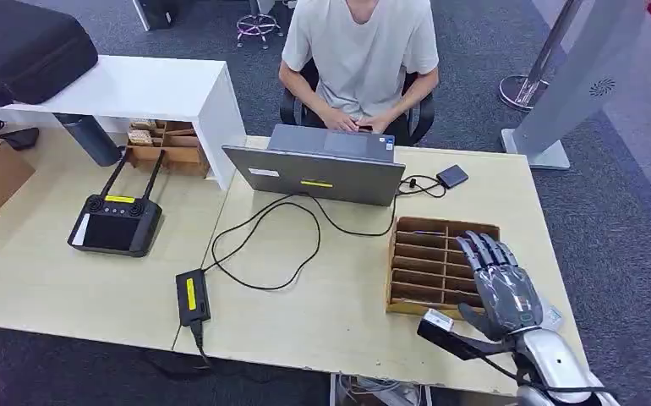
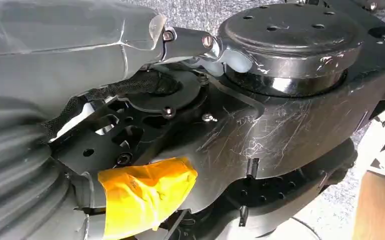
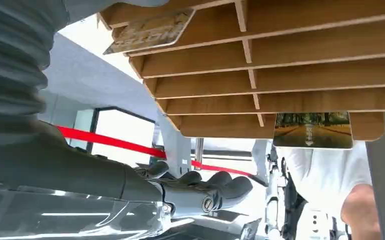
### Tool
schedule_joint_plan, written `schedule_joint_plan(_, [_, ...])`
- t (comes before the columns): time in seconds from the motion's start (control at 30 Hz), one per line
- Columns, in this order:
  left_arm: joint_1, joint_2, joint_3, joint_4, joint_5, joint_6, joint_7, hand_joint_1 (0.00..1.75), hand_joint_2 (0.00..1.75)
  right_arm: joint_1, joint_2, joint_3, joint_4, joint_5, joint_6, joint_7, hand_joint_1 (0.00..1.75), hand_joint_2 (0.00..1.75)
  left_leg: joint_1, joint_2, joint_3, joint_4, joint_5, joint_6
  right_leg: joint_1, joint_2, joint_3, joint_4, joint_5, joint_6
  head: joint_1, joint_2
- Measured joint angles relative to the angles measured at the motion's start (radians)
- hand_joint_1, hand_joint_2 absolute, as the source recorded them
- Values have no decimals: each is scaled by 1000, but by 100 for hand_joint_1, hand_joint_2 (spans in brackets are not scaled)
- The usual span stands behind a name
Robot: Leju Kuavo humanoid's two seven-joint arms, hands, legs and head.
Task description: Pass the card to the sensor for recognition and then transmit it.
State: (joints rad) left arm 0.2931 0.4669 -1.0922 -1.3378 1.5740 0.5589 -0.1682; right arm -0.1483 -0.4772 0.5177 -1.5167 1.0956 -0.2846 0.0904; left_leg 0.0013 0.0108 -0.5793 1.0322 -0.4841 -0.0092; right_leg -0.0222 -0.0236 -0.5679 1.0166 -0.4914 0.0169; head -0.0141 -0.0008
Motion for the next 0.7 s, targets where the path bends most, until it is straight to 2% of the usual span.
schedule_joint_plan(0.23, [0,0,0,0,0,0,0,0,175,0,21,-10,16,2,-1,2,0,175,0,0,0,0,0,0,0,0,0,0,0,0,0,0])
schedule_joint_plan(0.7, [0,0,0,0,0,-2,0,0,175,15,28,-17,31,-2,2,2,0,175,0,0,0,0,0,0,0,0,0,0,0,0,0,0])
